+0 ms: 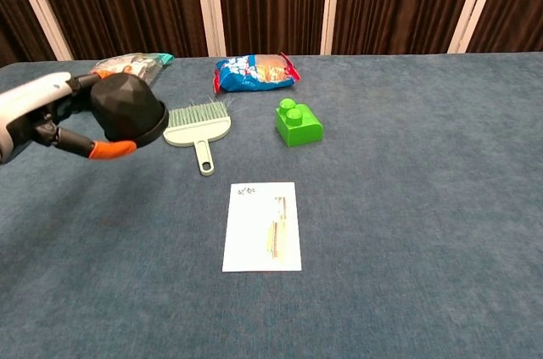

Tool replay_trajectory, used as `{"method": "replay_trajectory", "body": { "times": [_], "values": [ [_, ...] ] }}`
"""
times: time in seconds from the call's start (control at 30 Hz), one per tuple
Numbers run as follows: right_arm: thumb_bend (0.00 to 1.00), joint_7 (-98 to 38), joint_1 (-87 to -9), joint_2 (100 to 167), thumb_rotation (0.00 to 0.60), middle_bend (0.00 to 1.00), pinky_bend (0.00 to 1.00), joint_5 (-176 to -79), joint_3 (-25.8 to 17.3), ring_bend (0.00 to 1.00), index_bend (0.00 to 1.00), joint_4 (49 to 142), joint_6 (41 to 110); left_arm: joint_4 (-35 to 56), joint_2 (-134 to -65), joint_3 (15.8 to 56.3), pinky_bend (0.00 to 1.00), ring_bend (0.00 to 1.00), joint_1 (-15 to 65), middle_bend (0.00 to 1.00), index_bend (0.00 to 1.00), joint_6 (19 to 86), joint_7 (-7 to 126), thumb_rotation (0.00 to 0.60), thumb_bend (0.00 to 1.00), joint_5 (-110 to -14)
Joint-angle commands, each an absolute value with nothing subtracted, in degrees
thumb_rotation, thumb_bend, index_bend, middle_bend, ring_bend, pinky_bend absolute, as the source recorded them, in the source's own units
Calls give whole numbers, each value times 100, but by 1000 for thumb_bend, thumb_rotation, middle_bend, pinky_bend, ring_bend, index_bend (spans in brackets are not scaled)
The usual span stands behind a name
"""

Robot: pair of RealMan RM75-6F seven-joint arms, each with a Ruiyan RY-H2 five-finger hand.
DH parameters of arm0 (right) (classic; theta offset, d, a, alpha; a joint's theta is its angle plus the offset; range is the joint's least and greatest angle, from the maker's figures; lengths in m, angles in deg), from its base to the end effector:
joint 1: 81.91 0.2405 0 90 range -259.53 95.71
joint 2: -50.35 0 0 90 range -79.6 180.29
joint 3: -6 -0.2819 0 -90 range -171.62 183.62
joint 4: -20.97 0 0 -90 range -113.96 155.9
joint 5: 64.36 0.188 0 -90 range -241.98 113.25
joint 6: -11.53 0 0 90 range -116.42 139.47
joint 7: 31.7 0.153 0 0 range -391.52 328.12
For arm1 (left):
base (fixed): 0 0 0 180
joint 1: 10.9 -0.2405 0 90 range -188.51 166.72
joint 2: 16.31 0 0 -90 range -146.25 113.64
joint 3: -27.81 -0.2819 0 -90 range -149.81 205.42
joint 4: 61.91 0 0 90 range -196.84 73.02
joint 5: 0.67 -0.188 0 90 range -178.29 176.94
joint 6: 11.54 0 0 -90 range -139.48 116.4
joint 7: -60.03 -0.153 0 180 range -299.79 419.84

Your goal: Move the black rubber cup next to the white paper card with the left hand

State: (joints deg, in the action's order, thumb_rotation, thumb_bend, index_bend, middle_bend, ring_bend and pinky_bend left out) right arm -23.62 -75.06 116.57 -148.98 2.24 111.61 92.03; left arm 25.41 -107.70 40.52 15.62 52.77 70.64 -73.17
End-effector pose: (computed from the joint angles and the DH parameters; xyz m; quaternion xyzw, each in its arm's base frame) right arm -0.3286 -0.2046 0.1731 0.5741 -0.4455 0.4186 0.5447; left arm -0.2131 0.3117 0.0154 -0.5352 -0.5723 -0.5174 0.3439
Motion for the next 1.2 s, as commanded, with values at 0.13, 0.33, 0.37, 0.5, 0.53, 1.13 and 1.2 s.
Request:
{"method": "replay_trajectory", "body": {
  "times": [0.13,0.33,0.37,0.5,0.53,1.13,1.2],
  "values": [
    [223,-2344,-7517,11639,600,35,36,-14911,225,106,79,11168,9225,3846,-10043,4425,0,0,1621,385,158,5493,6570,600,603,-7324],
    [222,-2373,-7499,11637,600,36,36,-14928,232,106,79,11195,9201,4936,-9429,4519,0,0,1537,390,158,5625,5954,600,602,-7097],
    [222,-2383,-7497,11640,600,36,36,-14931,233,106,79,11201,9200,4976,-9388,4463,0,0,1527,390,158,5596,5855,600,601,-7027],
    [223,-2382,-7503,11615,600,35,36,-14934,231,106,79,11233,9214,4667,-9491,4222,0,0,1589,388,158,5266,5616,600,601,-6458],
    [223,-2378,-7508,11605,600,35,36,-14931,232,106,79,11235,9218,4533,-9571,4183,0,0,1616,387,158,5191,5610,600,601,-6345],
    [222,-2311,-7518,11612,600,35,36,-14935,230,106,79,11189,9234,5233,-9551,4821,0,0,1713,391,167,5900,5794,600,601,-6973],
    [223,-2320,-7513,11618,600,35,36,-14940,230,106,79,11191,9233,5732,-9238,4893,0,0,1609,393,167,6079,5712,600,601,-7149]
  ]
}}
